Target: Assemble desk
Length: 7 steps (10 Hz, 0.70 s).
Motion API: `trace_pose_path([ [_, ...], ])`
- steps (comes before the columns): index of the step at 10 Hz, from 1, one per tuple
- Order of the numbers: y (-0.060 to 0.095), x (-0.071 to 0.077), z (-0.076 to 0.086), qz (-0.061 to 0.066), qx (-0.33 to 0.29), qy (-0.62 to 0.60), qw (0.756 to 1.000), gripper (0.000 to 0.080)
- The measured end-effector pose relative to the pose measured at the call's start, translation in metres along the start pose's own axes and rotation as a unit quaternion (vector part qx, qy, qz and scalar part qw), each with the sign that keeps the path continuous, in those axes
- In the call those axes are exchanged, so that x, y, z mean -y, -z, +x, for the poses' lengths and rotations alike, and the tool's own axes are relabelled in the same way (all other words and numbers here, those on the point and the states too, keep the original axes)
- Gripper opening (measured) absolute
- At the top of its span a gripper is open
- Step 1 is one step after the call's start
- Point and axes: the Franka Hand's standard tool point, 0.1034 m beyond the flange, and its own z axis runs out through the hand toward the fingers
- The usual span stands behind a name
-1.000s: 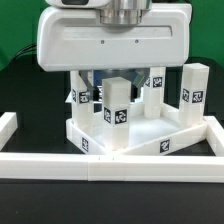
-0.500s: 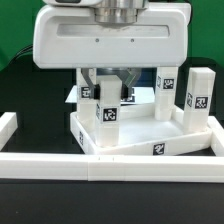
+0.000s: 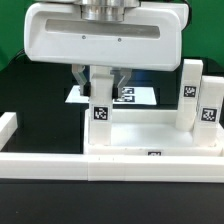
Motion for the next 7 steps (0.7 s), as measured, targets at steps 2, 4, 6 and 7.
trace_pose_path([
  [2,0.013,0.004,0.002,0.005,0.0,-0.012,1.0,0.0371],
  [4,0.03,0.01,0.006,0.008,-0.005,-0.019,1.0,0.0621],
  [6,0.027,0.009,0.005,0.007,-0.004,-0.018,1.0,0.0644],
  [7,0.027,0.009,0.005,0.007,-0.004,-0.018,1.0,0.0648],
])
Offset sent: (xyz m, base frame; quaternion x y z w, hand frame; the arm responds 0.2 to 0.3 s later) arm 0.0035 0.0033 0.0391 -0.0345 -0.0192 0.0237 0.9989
